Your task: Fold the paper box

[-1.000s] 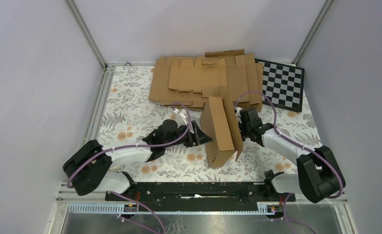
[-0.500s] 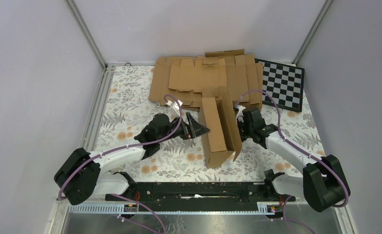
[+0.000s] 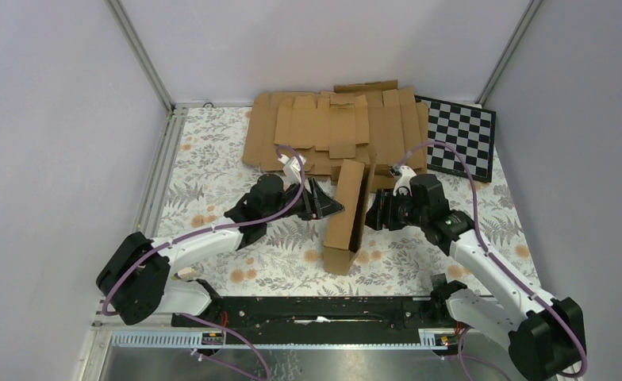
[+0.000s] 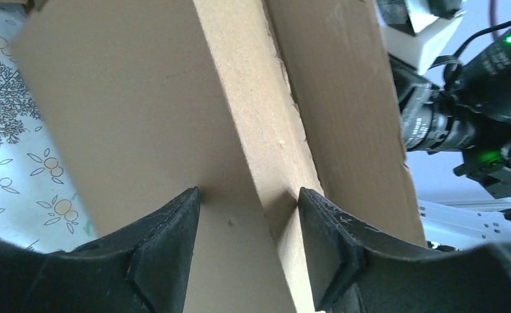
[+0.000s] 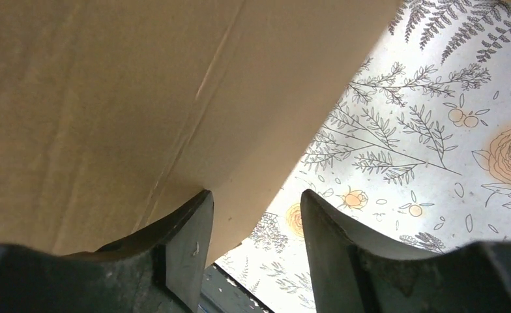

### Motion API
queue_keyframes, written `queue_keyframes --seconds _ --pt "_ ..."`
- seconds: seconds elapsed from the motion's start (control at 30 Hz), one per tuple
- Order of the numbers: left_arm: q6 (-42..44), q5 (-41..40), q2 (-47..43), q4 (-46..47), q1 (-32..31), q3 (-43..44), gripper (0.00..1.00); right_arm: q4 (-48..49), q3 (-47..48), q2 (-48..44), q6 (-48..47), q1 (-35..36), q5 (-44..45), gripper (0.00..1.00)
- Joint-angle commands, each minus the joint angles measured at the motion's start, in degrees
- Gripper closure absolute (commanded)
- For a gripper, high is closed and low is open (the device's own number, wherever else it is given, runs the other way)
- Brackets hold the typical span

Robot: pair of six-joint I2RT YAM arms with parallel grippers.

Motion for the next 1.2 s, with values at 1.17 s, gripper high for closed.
queue_keyframes --seconds 1.17 --pt "0.04 -5.78 0.89 -2.00 -6.23 1.39 0.47 11.62 -13.26 -26.55 31.47 0.28 1.94 0.00"
